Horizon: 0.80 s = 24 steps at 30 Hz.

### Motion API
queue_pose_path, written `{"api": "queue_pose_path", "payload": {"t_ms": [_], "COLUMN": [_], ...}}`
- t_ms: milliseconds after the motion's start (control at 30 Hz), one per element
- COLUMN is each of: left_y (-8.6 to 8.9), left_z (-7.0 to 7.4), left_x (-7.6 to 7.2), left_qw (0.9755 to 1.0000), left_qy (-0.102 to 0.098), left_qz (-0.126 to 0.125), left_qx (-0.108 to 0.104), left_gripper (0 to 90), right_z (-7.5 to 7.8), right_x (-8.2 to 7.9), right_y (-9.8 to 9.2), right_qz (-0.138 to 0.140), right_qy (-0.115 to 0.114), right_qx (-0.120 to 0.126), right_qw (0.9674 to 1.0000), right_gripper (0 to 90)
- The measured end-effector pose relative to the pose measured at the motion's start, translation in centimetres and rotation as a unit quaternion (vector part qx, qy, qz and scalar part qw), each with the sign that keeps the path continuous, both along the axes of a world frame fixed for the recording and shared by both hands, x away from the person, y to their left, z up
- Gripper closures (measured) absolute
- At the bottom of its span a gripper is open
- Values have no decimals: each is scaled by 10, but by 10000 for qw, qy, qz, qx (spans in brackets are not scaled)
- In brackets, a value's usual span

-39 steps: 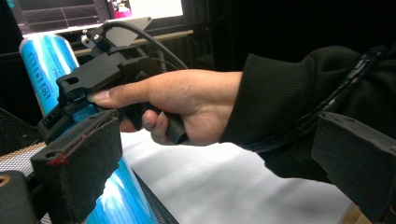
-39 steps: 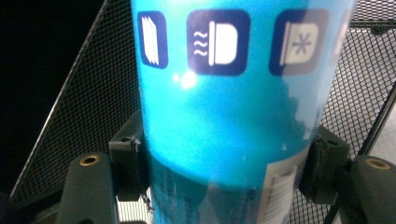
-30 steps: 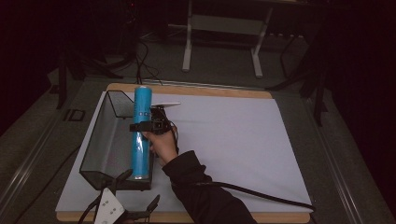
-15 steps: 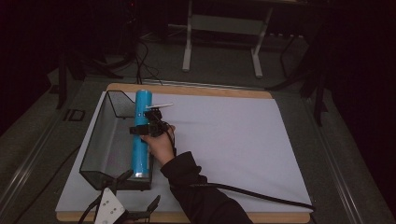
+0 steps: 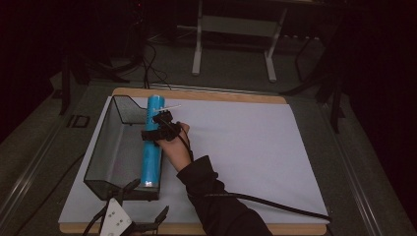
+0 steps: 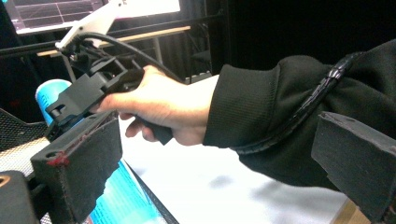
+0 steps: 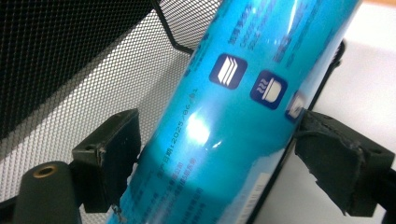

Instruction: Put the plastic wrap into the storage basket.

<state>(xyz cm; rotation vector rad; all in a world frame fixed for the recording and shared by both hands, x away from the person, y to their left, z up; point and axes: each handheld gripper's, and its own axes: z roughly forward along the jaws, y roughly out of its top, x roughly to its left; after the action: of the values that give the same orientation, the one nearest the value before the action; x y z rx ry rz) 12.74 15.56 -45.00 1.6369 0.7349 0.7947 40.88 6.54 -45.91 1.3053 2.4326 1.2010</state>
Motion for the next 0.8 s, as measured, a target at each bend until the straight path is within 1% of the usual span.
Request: {"api": "queue_pose_path", "payload": {"t_ms": [100,133,200,233,267,300,333,367,400,433,467,500,533,567,600,633,700,767,800], "left_y": [0,0,0,0,0,0,0,0,0,0,0,0,0,-1,-1,-1,-1,-1,-1], "left_z": [0,0,0,0,0,0,0,0,0,0,0,0,0,0,0,0,0,0,0], "left_x": [0,0,0,0,0,0,0,0,0,0,0,0,0,0,0,0,0,0,0], "left_qw": [10000,10000,10000,10000,10000,10000,10000,10000,10000,10000,10000,10000,10000,10000,10000,10000,10000,10000,10000], "left_qy": [2,-1,11,12,12,12,20,25,24,13,17,18,10,11,15,14,7,8,12], "left_qz": [1,1,-3,-6,-6,-5,-6,-6,-7,3,-5,-6,-1,-3,-4,-3,-4,-1,-1], "left_qx": [3,1,1,-2,2,0,-6,-10,-4,1,-6,-11,-5,3,2,3,4,1,0], "left_gripper": [21,21,21,21,21,21,21,21,21,21,21,21,21,21,21,21,21,21,21], "right_z": [7,9,14,17,20,23,25,29,31,34,37,39,42,44,46,49,52,55,56], "right_x": [-2,-3,-4,-5,-5,-6,-7,-9,-10,-11,-14,-15,-18,-20,-21,-23,-27,-31,-33], "right_y": [-4,-5,-9,-11,-14,-18,-21,-26,-30,-35,-39,-44,-48,-52,-57,-62,-72,-85,-90], "right_qz": [142,174,265,292,337,376,355,338,316,342,371,463,491,527,568,584,598,651,661], "right_qy": [-215,-283,-503,-536,-430,-474,-509,-553,-508,-559,-657,-794,-869,-1050,-1092,-1056,-1130,-1259,-1272], "right_qx": [-102,-182,-310,-321,-308,-354,-383,-346,-305,-310,-323,-367,-471,-624,-686,-633,-615,-596,-571], "right_qw": [9996,9993,9979,9976,9980,9975,9973,9973,9977,9974,9966,9951,9939,9911,9900,9907,9899,9881,9880], "right_gripper": [139,136,135,139,139,142,147,149,149,149,150,148,148,146,137,138,137,137,137]}}
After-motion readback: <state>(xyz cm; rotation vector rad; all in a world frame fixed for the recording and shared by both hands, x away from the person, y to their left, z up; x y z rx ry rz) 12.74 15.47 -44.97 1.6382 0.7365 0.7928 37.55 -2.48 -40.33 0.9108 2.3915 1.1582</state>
